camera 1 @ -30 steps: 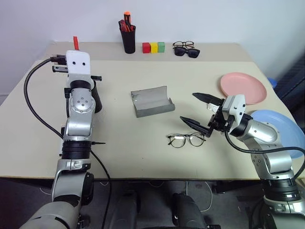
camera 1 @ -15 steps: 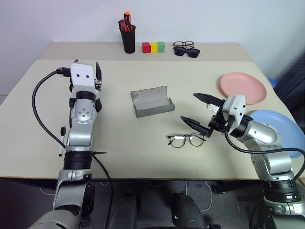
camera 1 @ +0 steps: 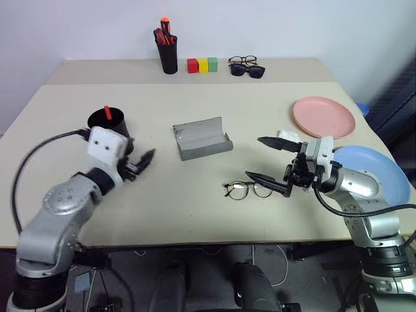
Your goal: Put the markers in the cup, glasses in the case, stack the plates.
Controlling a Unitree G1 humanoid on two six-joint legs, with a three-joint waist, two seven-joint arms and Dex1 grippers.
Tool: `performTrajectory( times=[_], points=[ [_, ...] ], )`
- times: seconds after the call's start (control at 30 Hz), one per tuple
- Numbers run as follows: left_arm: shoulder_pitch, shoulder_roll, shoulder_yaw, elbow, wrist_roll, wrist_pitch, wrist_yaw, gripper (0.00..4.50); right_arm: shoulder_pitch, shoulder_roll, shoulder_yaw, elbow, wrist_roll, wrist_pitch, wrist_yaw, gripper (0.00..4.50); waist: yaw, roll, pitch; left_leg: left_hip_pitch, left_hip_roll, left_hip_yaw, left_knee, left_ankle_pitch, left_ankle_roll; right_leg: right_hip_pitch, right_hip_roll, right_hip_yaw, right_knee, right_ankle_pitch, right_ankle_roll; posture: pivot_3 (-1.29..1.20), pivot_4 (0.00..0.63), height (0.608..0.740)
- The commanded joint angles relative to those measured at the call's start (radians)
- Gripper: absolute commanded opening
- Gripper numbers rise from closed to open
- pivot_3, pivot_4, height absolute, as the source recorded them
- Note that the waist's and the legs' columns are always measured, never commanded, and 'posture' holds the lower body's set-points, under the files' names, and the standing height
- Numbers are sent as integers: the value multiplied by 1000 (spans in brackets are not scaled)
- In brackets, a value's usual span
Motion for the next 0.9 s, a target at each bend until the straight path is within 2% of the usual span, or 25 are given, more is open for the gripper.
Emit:
performTrajectory(
  times=[0.03,0.1,0.23,0.43,0.7,0.8,0.9],
  points=[
    [-90,19,114,67,1,352,100,3150,-48,29,26,9,5,-28,18,4500,-1,0,0,0,0,0,0,0,0,0,0,0,1,0,0,0,150,740],
    [-132,36,167,158,28,491,114,3150,-58,44,44,27,-5,-36,26,4500,-2,0,0,0,0,-1,0,0,0,-1,2,0,3,0,0,0,150,740],
    [-164,88,214,288,72,630,126,3150,-71,50,56,42,-11,-44,31,4500,-3,-1,1,0,1,-1,-1,0,0,-2,4,0,3,0,0,0,150,740],
    [-177,125,236,388,137,650,154,3150,-94,58,54,57,-18,-42,23,4500,1,-2,1,0,2,-1,-1,0,-1,-2,4,0,3,1,-3,0,150,740],
    [-193,107,221,428,186,650,171,3150,-98,52,44,75,-21,-47,22,4500,-1,-2,1,0,2,-1,-2,-1,-3,-3,3,0,2,2,-4,0,150,740],
    [-187,103,218,450,199,650,168,2338,-92,53,45,72,-23,-50,18,4500,-2,-2,1,0,2,-1,-2,-1,-3,-3,3,0,2,2,-4,0,150,740],
    [-166,105,215,450,201,650,158,835,-83,52,46,60,-22,-49,12,4500,-7,-2,1,0,3,-1,-3,-1,-3,-4,3,0,2,2,-4,0,150,740]
  ],
)
